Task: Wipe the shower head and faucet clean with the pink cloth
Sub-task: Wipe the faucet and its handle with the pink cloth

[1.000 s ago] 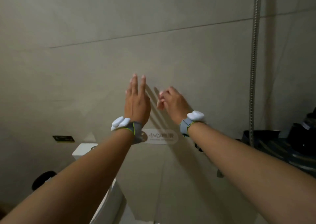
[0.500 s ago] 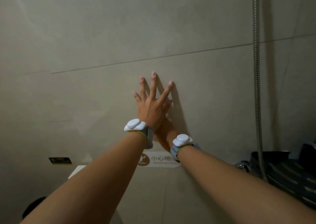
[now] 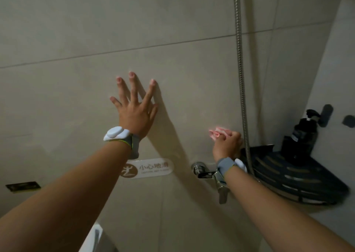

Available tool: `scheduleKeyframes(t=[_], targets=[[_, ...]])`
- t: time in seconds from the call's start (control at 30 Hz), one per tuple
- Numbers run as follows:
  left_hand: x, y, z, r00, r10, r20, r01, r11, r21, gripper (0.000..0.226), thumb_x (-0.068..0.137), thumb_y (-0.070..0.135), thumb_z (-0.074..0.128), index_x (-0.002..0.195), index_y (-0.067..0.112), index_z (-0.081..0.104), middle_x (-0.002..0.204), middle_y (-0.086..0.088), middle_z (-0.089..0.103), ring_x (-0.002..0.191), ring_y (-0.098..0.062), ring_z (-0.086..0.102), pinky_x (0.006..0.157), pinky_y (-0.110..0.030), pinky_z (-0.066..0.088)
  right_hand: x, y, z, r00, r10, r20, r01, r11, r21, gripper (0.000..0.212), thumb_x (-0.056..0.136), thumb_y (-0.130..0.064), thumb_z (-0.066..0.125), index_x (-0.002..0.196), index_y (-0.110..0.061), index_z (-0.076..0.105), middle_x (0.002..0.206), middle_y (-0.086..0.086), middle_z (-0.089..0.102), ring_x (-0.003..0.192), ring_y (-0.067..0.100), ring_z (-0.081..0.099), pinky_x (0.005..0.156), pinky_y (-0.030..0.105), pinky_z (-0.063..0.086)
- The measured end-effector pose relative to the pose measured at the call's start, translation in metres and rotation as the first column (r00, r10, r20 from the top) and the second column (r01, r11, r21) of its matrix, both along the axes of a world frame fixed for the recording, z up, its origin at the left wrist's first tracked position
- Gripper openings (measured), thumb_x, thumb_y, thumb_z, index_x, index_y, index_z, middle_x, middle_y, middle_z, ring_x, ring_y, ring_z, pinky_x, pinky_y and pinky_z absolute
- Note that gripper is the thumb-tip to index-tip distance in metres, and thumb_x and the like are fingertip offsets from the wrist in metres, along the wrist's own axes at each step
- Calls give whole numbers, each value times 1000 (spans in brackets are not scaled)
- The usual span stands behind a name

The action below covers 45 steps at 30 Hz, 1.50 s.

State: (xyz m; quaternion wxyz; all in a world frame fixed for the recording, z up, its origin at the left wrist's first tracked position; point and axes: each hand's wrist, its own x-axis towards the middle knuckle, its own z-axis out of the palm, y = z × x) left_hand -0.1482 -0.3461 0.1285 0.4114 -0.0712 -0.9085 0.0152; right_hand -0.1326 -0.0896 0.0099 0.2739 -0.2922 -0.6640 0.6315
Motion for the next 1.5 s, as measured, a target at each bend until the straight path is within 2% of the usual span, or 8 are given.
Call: scheduleKeyframes(t=[0.1,0.2,0.4,0.73,0.9,1.03,1.27,1.5], targets=[[8,6,2,999,18,37,-18,1000,7,81,100,61,48,165,39,5,172,-21,-8,152,-61,-6,105,-86,27,1,10,-4,950,310,42,-251,837,-486,19,99,-4,47,106,-3,64,114,16,65,105,31,71,77,34,56],[17,14,7,995,29,96,-30,1000,7,88,97,58,56,165,36,4,171,-22,-13,152,-61,-9,107,-82,29,22,3,3,855,516,-52,-458,704,-543,25,80,21,49,88,2,65,56,16,59,46,34,65,45,27,48],[68,50,-6,952,-265,155,214,935,283,65,100,28,64,159,21,37,160,-20,33,141,-43,43,108,-55,49,81,6,37,673,633,-382,-714,423,-558,21,90,3,43,80,-3,61,74,20,62,69,35,68,81,45,58],[189,119,-79,685,-674,275,277,591,758,39,96,54,60,133,41,62,118,21,70,99,5,69,86,-35,62,174,14,39,760,591,-271,-644,627,-438,34,105,-20,41,117,3,64,109,24,73,90,30,70,73,39,61],[220,129,-100,666,-718,203,230,456,860,23,96,34,70,119,39,70,102,17,74,82,1,73,66,-21,58,206,23,31,718,638,-280,-686,580,-439,42,104,-39,46,114,-3,65,93,13,77,67,16,73,45,20,51],[228,133,-106,680,-715,165,137,344,929,24,107,21,57,90,20,73,66,-3,70,52,-12,63,52,-28,50,221,29,24,645,733,-214,-759,584,-288,37,91,-31,70,120,-10,62,99,14,75,67,17,68,47,20,47],[230,133,-105,674,-723,154,29,234,972,47,109,27,55,65,8,55,50,-7,58,41,-16,51,42,-23,43,223,38,16,754,650,-92,-655,738,-159,31,104,-23,48,103,-8,74,84,12,78,65,18,72,54,26,56],[228,124,-111,548,-826,133,-91,100,991,15,105,4,58,102,16,66,73,-9,68,53,-18,60,44,-24,45,217,43,5,872,488,-32,-487,861,-148,42,103,-37,50,90,-7,76,87,9,80,81,16,74,76,29,55]])
